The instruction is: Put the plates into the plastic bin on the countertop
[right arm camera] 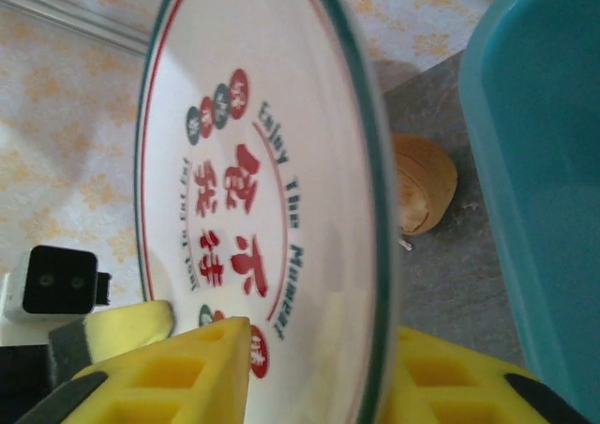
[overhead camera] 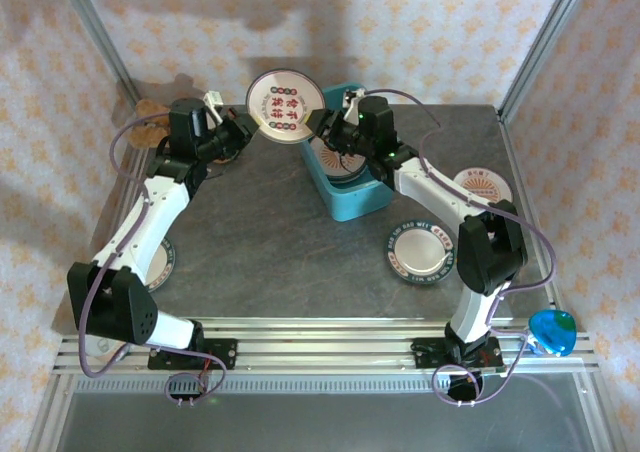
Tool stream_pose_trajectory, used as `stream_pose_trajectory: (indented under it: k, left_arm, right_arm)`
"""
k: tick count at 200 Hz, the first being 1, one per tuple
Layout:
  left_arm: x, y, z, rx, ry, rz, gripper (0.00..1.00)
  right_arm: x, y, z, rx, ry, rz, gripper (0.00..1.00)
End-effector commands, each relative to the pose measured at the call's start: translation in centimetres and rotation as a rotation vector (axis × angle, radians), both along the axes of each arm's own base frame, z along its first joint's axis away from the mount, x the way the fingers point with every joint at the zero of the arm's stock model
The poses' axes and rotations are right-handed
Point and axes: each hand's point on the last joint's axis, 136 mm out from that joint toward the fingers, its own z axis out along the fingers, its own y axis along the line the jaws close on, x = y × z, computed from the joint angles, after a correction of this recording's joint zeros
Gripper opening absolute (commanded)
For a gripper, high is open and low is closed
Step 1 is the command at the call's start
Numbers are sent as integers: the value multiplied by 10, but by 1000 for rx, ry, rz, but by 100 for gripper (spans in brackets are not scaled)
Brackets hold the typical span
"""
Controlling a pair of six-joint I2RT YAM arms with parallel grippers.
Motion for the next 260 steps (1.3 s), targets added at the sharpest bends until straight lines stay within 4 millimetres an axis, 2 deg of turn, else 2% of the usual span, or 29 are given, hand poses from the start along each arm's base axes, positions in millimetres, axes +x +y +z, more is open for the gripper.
stream_pose_trajectory:
  k: [1,48,70,88,96,103,118,131,158,197,223,260]
  left_arm:
    - [7,-6,38,-26,-116,-24,0]
    - [12,-9,35,-2,-108,-30,0]
    - [15,-13,34,6,-106,-43,0]
    - [18,-14,35,10,-109,-45,19]
    - [20,-14,35,12,-112,-42,34]
    - [21,-13,37,20,-119,-39,43]
    - [26,-11,40,40,-131,-30,55]
    - [30,-9,44,52,-143,-23,61]
    - [40,-5,42,67,-144,-18,64]
    - [53,10,23,57,-106,13,65]
    - [58,17,10,51,-75,31,65]
    - [67,21,-1,40,-45,39,65]
  right_arm:
    - [6,0,9,68,-15,-14,25]
    - [8,-1,5,72,0,-22,6]
    - [11,-4,3,66,5,-37,2]
    - [15,-10,4,63,3,-66,0]
    - [17,-14,4,63,3,-83,0]
    - [20,-19,5,67,1,-103,0]
    - [25,-31,7,76,1,-153,0]
    - [31,-46,4,80,14,-212,0]
    - [38,-77,-6,58,36,-348,0]
    - [35,-118,-26,-70,80,-531,0]
    - [31,-134,-38,-127,127,-607,0]
    - [33,-134,-72,-208,273,-629,0]
